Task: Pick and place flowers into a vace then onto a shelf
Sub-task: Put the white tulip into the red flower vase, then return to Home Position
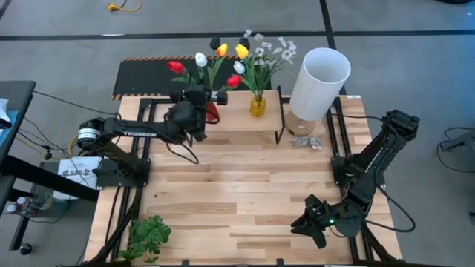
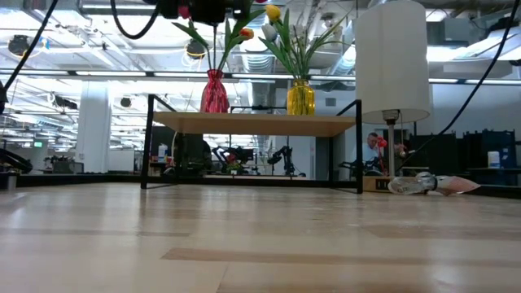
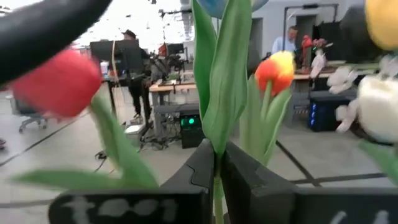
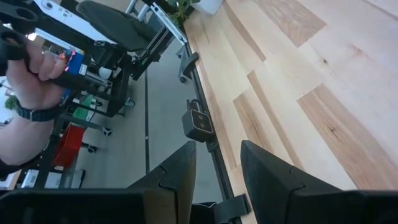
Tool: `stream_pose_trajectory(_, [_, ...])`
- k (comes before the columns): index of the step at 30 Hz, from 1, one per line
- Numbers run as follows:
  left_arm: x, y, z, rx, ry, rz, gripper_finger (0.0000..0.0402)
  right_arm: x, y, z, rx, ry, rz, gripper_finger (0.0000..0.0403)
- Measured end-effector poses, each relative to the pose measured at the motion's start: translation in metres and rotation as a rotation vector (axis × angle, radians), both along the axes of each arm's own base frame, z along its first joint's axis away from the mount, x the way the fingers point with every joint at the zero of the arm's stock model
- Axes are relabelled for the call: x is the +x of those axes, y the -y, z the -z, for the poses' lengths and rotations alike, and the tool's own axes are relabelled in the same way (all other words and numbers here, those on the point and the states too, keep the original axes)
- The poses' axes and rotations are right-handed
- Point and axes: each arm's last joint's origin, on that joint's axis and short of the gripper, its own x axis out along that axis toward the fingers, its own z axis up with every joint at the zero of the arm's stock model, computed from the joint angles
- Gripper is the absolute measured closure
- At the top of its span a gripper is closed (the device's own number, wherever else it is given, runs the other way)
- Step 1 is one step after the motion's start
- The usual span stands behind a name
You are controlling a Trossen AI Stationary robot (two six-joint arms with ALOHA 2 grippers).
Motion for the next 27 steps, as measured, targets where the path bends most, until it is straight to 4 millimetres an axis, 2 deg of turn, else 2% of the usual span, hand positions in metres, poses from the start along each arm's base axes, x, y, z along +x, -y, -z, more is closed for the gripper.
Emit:
stream_pose_trajectory(11, [0.002, -0.006, 0.012, -0.038, -0.016, -0.022, 0.0393, 0.000, 0.000, 0.000, 0.000, 0.000, 0.000, 0.0285])
stream_pose_trajectory(20, [0.002, -0.006, 0.013, -0.041, -0.037, -0.037, 0.0350, 0.000, 0.000, 0.000, -0.001, 0.000, 0.000, 0.0285])
stream_pose_trajectory(27, [0.004, -0.001, 0.013, -0.036, -0.058, -0.007, 0.0302, 0.000, 0.000, 0.000, -0.001, 0.000, 0.000, 0.0285])
